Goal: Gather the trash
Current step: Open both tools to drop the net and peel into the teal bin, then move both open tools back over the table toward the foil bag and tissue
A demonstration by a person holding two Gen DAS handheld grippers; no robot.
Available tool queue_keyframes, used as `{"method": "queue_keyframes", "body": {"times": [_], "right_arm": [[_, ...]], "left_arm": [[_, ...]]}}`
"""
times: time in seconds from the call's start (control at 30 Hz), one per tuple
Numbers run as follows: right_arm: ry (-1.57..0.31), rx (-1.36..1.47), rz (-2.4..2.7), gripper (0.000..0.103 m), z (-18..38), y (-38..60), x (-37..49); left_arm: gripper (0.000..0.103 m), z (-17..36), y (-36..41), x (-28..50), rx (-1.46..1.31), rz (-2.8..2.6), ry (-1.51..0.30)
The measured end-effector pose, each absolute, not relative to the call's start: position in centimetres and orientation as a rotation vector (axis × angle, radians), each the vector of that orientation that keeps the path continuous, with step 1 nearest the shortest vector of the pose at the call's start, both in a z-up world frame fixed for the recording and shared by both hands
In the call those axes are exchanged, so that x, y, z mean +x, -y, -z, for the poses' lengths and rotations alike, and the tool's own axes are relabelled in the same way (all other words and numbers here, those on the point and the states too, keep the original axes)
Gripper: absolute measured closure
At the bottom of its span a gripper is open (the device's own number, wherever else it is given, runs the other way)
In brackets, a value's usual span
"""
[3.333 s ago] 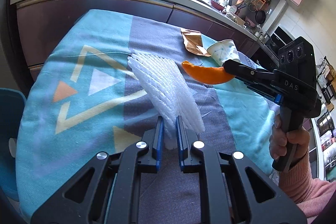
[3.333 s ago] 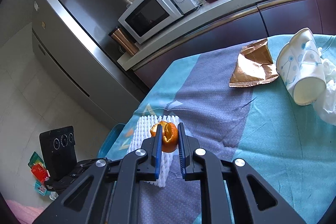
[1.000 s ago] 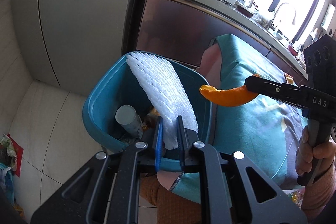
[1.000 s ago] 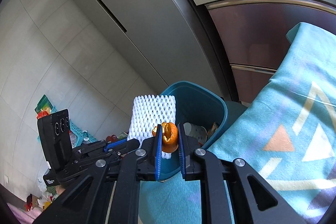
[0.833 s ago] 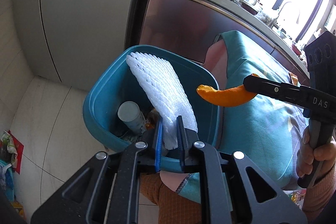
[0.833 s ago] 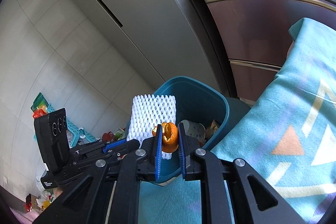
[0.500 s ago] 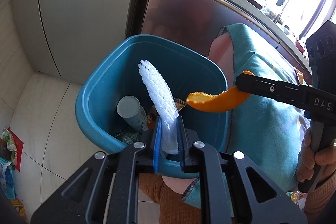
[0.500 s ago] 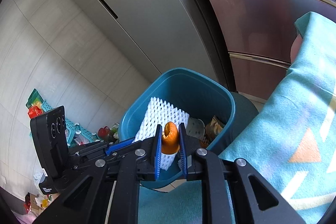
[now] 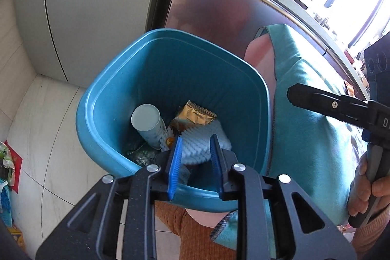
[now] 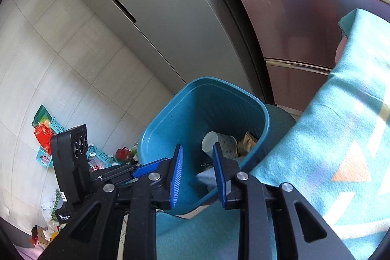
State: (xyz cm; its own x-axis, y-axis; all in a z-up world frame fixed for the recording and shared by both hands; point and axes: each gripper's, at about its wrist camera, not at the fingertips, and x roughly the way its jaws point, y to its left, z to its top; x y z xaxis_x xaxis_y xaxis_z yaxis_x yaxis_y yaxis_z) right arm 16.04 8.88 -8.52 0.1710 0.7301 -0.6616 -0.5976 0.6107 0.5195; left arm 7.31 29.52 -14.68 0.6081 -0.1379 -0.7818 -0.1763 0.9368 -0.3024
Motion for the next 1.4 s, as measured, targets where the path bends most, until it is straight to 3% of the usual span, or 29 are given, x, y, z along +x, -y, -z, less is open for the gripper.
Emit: {"method": "queue_keyframes", "body": {"times": [0.33, 0.7, 1.23, 1.4], "right_arm": [[-0.965, 0.159, -0.937, 0.072, 7.1, -5.0, 14.8], [-0.82, 0.219, -0.793, 0.065, 4.3, 5.3, 12.8], [-0.712, 0.362, -0.372, 0.063, 4.3, 25.7, 12.3], [-0.677, 0.378, -0.278, 0.057, 4.1, 30.4, 13.6]], "left_arm": [[0.071, 10.9, -26.8, 5.7, -0.312, 0.053, -0.818], [0.059, 6.9, -18.2, 6.4, -0.206, 0.262, -0.738], [0.055, 5.4, -1.5, 13.5, -0.087, 0.518, -0.796], [0.055, 5.4, 3.6, 17.7, -0.092, 0.571, -0.838]]}}
